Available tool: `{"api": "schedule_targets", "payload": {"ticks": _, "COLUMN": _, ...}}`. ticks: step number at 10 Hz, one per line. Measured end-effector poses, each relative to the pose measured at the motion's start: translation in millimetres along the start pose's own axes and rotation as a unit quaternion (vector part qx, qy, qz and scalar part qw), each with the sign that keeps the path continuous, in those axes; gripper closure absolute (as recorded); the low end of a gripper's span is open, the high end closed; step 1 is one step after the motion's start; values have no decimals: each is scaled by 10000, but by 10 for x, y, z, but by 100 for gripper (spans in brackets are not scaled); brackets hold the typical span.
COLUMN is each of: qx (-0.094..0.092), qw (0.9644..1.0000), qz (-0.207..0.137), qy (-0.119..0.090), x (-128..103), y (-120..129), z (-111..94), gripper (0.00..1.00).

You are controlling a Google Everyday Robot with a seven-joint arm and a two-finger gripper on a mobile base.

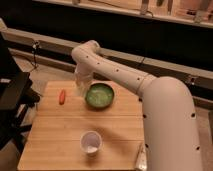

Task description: Place the white sponge in the ceramic bowl

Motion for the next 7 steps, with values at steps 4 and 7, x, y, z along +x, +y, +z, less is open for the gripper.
{"api": "schedule_targets", "payload": {"ticks": 4, "qx": 43, "qw": 9998, "qz": 172, "qy": 28, "x": 134, "y": 104, "z": -13, "gripper": 99}}
{"api": "schedule_targets", "payload": {"ticks": 7, "qx": 82, "qw": 9996, "qz": 251, "qy": 37, "x": 210, "y": 146, "z": -16, "gripper": 99}}
